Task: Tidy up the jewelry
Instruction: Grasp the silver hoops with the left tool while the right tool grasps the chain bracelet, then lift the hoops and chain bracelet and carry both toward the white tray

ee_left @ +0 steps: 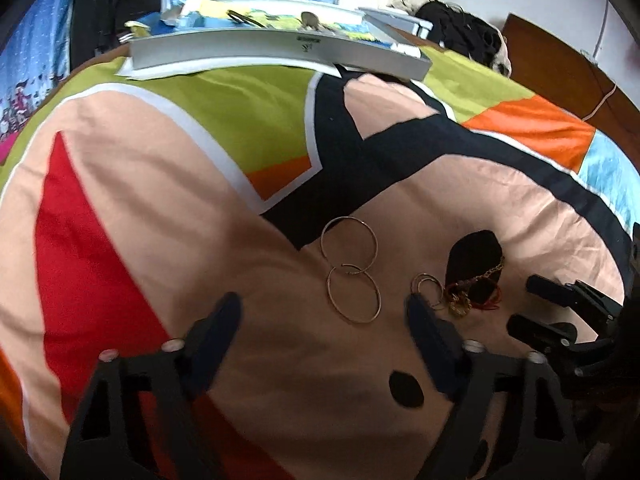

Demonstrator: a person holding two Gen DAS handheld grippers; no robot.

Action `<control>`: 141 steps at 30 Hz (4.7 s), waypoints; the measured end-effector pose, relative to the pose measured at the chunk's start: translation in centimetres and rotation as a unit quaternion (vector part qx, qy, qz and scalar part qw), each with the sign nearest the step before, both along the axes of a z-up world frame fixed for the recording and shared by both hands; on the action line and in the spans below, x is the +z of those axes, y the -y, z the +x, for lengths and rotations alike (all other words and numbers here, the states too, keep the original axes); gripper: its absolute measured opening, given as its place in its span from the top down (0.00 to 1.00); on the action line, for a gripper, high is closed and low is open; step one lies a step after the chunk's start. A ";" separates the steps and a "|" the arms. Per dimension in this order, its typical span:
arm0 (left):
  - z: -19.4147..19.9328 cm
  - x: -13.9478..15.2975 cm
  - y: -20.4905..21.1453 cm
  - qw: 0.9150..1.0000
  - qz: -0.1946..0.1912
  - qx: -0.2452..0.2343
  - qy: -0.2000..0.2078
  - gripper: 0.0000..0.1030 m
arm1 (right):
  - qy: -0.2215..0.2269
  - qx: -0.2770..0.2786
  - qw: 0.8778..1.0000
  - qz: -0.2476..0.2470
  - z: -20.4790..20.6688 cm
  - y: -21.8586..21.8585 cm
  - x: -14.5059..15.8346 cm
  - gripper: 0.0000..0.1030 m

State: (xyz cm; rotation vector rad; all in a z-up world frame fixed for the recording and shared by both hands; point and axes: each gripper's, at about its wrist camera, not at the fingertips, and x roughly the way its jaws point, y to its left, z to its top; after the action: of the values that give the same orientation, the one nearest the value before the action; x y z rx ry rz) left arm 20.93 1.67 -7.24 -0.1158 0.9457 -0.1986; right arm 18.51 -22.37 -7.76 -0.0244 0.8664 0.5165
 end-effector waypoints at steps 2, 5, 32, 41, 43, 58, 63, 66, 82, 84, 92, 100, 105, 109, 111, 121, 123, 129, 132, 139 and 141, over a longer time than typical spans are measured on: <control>0.6 -0.5 0.2 1.000 -0.001 -0.012 -0.007 0.42 | -0.005 0.007 1.000 -0.002 0.5 -0.3 -0.6 0.24; 1.2 -1.0 0.7 1.000 0.007 -0.029 -0.009 0.49 | -0.019 0.013 1.000 0.002 1.3 -0.5 -1.4 0.34; -1.4 -1.5 2.9 0.998 0.026 -0.052 -0.037 1.00 | -0.044 0.037 0.998 0.013 2.0 -1.6 -2.9 0.77; -4.9 0.2 2.9 0.998 0.017 -0.057 -0.023 1.00 | -0.023 0.034 0.999 0.016 0.8 -1.8 -1.7 0.93; -5.5 0.4 3.0 0.998 0.013 -0.057 -0.021 1.00 | -0.015 0.034 0.999 0.016 0.1 -1.8 -1.1 0.94; -9.8 1.0 2.5 0.997 -0.007 -0.072 -0.017 1.00 | 0.048 0.029 0.998 0.011 -6.9 -1.3 3.6 0.94; -10.5 1.0 2.1 0.997 -0.012 -0.072 -0.017 1.00 | 0.065 0.036 0.997 -0.002 -9.0 -1.6 4.5 0.94; -10.8 1.1 1.9 0.997 -0.015 -0.071 -0.015 1.00 | 0.067 0.037 0.997 -0.001 -9.4 -1.7 4.7 0.94; -9.2 5.9 -0.8 0.998 -0.029 -0.044 0.045 1.00 | 0.141 0.067 0.987 0.046 -8.2 -3.7 11.3 0.95; -8.9 6.5 -1.1 0.997 -0.031 -0.039 0.053 1.00 | 0.147 0.066 0.985 0.068 -7.5 -3.6 12.7 0.95; -7.8 8.4 -2.3 0.997 -0.038 -0.022 0.070 1.00 | 0.185 0.088 0.976 0.071 -5.6 -4.7 16.8 0.95; -6.7 8.6 -3.4 0.997 -0.035 -0.009 0.067 1.00 | 0.122 0.083 0.985 0.085 -2.2 -5.5 14.9 0.95; -6.1 8.2 -4.2 0.998 -0.031 0.001 0.060 1.00 | 0.065 0.090 0.992 0.057 -0.5 -6.5 11.1 0.95; -6.0 7.7 -4.5 0.998 -0.032 0.006 0.052 1.00 | 0.031 0.106 0.994 0.021 0.8 -7.8 7.9 0.95; -5.9 7.3 -4.5 0.998 -0.034 0.007 0.048 1.00 | 0.010 0.113 0.993 0.011 1.6 -8.5 6.2 0.95; -4.7 4.8 -6.2 0.998 -0.046 0.033 0.021 1.00 | -0.048 0.152 0.987 -0.010 4.5 -12.9 1.4 0.95; -4.6 5.0 -6.8 0.998 -0.046 0.040 0.025 1.00 | -0.034 0.161 0.986 -0.002 5.1 -13.8 2.6 0.95; -4.5 7.0 -8.4 0.996 -0.043 0.053 0.050 1.00 | 0.001 0.173 0.985 0.030 7.1 -15.3 7.0 0.95; -4.4 8.1 -9.1 0.995 -0.041 0.061 0.063 1.00 | 0.016 0.172 0.983 0.061 7.8 -15.3 9.6 0.95; -2.7 11.4 -10.2 0.993 -0.038 0.062 0.091 1.00 | 0.055 0.178 0.979 0.088 8.5 -15.8 14.8 0.95; -1.9 12.9 -10.3 0.992 -0.030 0.059 0.106 1.00 | 0.062 0.177 0.978 0.094 8.7 -15.9 15.8 0.95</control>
State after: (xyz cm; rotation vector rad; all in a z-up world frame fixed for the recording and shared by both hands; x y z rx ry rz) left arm 18.99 11.99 5.64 -0.2014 0.7191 -0.1277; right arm 27.24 -6.49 8.00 -0.0379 0.6896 0.9206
